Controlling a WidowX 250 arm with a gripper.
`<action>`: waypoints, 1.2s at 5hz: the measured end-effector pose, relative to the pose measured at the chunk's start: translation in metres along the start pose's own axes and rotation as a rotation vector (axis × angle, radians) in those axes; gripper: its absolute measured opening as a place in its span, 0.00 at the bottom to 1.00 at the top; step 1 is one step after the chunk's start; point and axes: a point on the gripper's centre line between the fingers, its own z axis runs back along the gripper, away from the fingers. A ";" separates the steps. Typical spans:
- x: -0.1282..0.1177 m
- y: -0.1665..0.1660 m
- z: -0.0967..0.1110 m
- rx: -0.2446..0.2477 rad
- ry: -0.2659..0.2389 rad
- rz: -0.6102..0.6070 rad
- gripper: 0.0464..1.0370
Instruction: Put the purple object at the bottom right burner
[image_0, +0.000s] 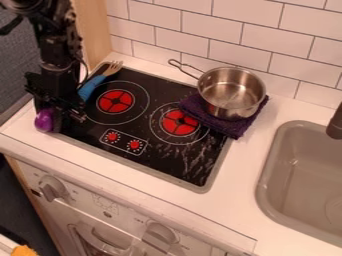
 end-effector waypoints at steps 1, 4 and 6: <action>0.000 -0.036 0.049 -0.031 -0.099 0.001 0.33; 0.012 -0.164 0.053 -0.147 -0.038 -0.060 0.33; 0.032 -0.192 0.039 -0.087 -0.052 -0.036 0.33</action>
